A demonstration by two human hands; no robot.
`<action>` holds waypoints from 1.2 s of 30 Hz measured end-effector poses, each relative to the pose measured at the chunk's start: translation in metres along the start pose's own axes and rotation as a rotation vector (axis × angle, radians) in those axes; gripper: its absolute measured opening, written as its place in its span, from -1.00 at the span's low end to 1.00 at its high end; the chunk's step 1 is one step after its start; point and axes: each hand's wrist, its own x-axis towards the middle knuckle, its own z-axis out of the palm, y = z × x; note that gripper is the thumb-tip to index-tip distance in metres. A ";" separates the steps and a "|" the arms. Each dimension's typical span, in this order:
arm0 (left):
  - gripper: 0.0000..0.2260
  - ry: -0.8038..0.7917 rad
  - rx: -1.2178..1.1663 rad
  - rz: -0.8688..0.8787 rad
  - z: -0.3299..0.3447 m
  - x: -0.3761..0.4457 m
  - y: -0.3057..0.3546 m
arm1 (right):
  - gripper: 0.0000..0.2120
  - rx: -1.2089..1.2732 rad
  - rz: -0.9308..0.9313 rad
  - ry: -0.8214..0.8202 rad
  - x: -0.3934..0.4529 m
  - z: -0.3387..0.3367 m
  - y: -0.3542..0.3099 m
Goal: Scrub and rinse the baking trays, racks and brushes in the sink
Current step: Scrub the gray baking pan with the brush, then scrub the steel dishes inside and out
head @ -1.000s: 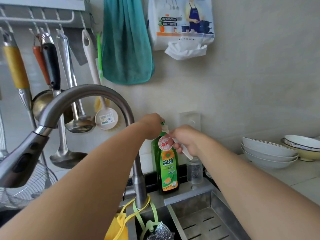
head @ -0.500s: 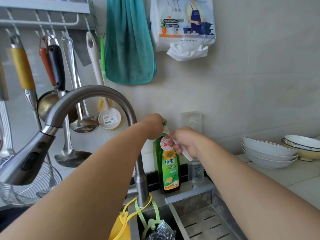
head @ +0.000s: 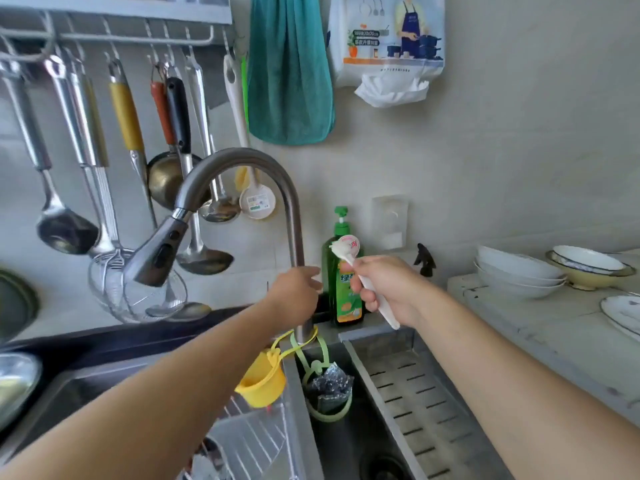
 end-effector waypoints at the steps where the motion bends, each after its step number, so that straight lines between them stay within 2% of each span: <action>1: -0.58 -0.042 -0.051 -0.035 0.004 -0.029 -0.020 | -0.76 -0.018 0.012 -0.025 -0.016 0.013 0.008; 3: -0.76 -0.076 -0.160 -0.150 0.005 -0.095 -0.059 | -0.77 -0.084 0.061 -0.107 -0.051 0.046 0.027; 5: -0.82 -0.021 -0.307 -0.304 -0.007 -0.157 -0.099 | -0.79 -0.176 0.127 -0.215 -0.082 0.089 0.046; 9: -0.86 0.295 -0.736 -0.580 -0.066 -0.255 -0.170 | -0.79 -0.253 0.159 -0.375 -0.125 0.183 0.068; 11: -0.91 0.471 -0.867 -0.665 -0.107 -0.294 -0.203 | -0.80 -0.237 0.161 -0.431 -0.142 0.227 0.068; 13: -0.90 0.574 -0.956 -0.736 -0.148 -0.322 -0.234 | -0.81 -0.228 0.166 -0.457 -0.156 0.263 0.066; 17: -0.82 0.705 -0.924 -0.829 -0.209 -0.351 -0.293 | -0.82 -0.257 0.180 -0.461 -0.173 0.319 0.066; 20: -0.77 0.737 -0.809 -0.842 -0.238 -0.343 -0.335 | -0.81 -0.263 0.209 -0.449 -0.178 0.345 0.071; 24: -0.76 0.774 -0.729 -0.863 -0.264 -0.316 -0.374 | -0.82 -0.309 0.215 -0.429 -0.178 0.349 0.075; 27: -0.79 0.828 -0.716 -0.952 -0.278 -0.291 -0.402 | -0.83 -0.327 0.203 -0.389 -0.168 0.339 0.073; 32: -0.89 0.944 -0.537 -0.980 -0.271 -0.280 -0.407 | -0.81 -0.322 0.195 -0.343 -0.152 0.325 0.078; 36: -0.84 1.103 -0.654 -0.918 -0.263 -0.292 -0.384 | -0.83 -0.316 0.198 -0.320 -0.149 0.315 0.082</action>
